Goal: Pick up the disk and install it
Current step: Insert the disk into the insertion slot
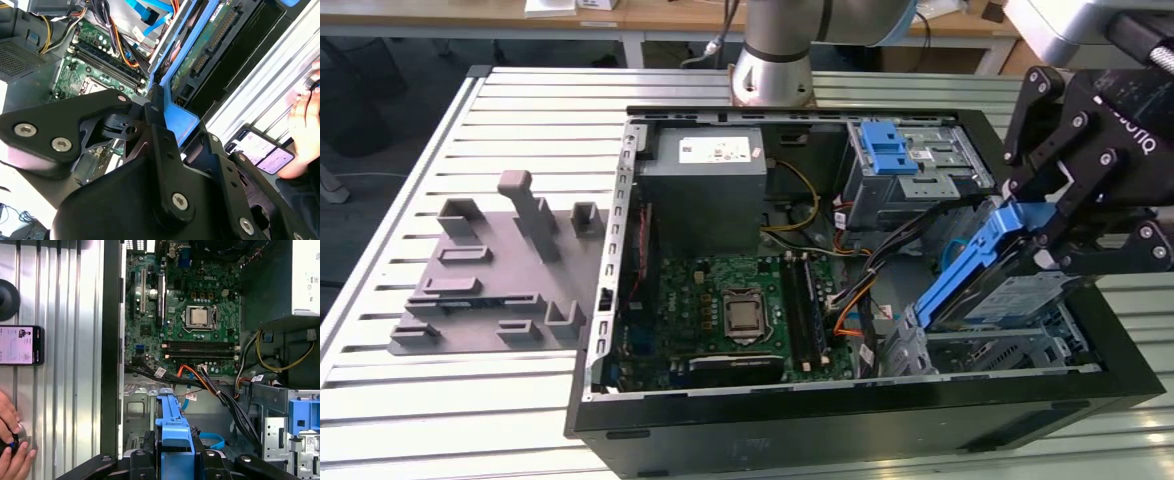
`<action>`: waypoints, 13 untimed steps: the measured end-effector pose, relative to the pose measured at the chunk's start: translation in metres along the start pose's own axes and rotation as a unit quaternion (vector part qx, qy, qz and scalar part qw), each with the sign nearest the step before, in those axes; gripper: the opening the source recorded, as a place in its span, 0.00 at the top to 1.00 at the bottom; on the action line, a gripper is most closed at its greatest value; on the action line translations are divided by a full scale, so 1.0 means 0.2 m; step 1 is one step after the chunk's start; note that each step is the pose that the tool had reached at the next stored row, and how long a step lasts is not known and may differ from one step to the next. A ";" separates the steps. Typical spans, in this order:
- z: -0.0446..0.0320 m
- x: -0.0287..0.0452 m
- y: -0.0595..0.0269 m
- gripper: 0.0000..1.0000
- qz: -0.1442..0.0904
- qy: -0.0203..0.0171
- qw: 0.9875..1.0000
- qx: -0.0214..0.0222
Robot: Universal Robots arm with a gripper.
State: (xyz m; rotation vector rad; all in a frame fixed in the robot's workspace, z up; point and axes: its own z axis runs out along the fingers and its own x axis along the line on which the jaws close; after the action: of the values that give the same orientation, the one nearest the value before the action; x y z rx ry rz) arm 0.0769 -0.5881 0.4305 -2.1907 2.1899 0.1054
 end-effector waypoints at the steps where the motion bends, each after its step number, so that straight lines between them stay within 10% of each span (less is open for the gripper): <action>1: 0.003 0.000 0.000 0.63 0.000 0.000 1.000 0.000; 13: 0.038 0.003 -0.001 0.63 0.000 0.000 1.000 0.000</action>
State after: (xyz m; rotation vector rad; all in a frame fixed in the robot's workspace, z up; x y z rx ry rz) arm 0.0769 -0.5881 0.4230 -2.1906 2.1900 0.1054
